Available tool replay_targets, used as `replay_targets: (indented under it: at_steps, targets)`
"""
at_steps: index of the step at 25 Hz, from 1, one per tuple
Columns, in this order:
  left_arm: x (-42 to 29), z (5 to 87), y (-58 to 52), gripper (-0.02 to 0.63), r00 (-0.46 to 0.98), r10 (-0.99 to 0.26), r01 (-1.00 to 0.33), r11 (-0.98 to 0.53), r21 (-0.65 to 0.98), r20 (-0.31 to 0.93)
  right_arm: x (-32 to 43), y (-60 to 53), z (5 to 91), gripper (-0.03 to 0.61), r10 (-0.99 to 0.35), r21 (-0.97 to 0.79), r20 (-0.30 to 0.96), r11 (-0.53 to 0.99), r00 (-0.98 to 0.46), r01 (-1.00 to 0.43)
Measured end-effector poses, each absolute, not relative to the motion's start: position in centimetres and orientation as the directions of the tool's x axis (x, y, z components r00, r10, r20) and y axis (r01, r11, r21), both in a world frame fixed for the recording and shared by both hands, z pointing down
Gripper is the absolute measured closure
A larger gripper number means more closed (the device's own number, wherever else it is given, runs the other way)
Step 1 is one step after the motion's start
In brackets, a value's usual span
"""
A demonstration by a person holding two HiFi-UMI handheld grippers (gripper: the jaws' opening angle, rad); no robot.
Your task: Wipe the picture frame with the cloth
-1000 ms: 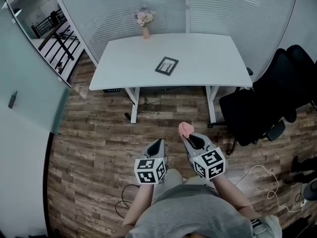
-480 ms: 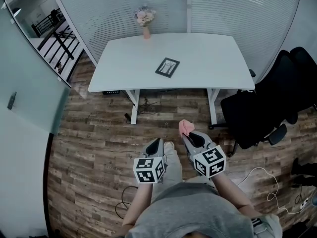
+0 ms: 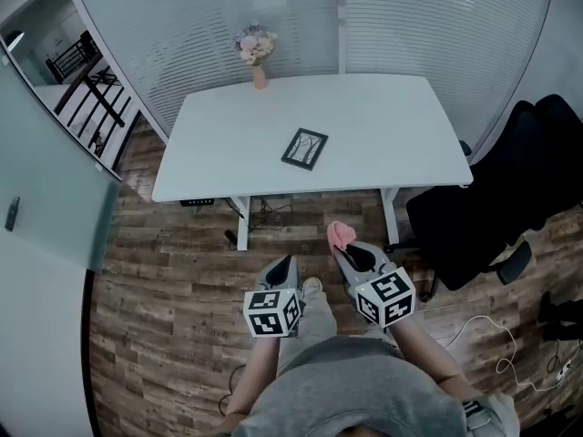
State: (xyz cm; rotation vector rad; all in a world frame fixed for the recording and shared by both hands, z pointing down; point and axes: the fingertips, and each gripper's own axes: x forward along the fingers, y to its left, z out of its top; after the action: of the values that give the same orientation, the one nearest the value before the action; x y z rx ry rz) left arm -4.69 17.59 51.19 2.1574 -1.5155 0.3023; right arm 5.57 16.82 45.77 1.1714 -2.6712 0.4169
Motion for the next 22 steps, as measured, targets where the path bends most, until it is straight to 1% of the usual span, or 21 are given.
replay_targets:
  at_steps: [22]
  targets:
    - [-8.2,52.5,-6.1,0.612,0.448,-0.750,-0.894,-0.363,0.264,0.486,1.6,-5.8,45.5,0.538,-0.735,-0.155,0.318,0.583,-0.599,-0.798]
